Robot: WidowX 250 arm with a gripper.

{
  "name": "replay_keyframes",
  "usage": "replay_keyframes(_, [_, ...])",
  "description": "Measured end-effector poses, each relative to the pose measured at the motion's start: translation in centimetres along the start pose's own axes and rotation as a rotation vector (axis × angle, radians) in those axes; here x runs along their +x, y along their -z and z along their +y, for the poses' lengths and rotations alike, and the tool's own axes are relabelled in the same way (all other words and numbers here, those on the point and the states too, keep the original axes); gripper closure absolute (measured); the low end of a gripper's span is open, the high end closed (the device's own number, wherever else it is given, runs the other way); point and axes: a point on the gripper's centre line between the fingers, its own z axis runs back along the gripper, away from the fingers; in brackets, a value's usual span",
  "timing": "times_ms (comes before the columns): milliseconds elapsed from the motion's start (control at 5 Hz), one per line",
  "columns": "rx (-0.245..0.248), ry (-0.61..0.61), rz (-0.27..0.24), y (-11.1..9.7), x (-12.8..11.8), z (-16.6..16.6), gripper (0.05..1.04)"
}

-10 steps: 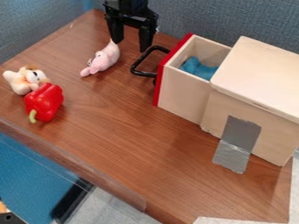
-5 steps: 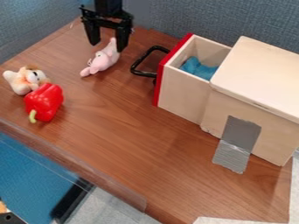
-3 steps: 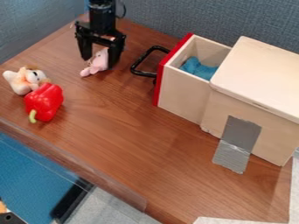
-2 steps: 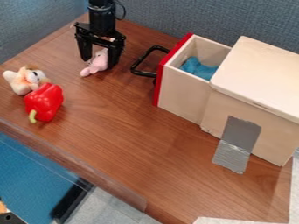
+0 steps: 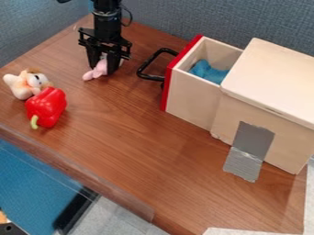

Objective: Put the white doll to the top of the drawer

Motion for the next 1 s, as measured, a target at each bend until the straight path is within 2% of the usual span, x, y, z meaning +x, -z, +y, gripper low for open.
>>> replay_keyframes(200, [0.000, -0.002, 0.000, -0.9, -0.1, -0.9, 0.672])
replay_keyframes(400, [0.023, 0.005, -0.033, -5.0, 0.2, -3.4, 0.675])
replay_keyframes(600, [0.017, 0.068, -0.094, -9.2, 0.2, -8.4, 0.675])
replay_keyframes(800, [-0.072, 0.168, -0.127, -11.0, 0.8, -12.8, 0.675])
replay_keyframes(1000, [-0.099, 0.270, -0.158, -13.0, 1.0, -16.9, 0.675])
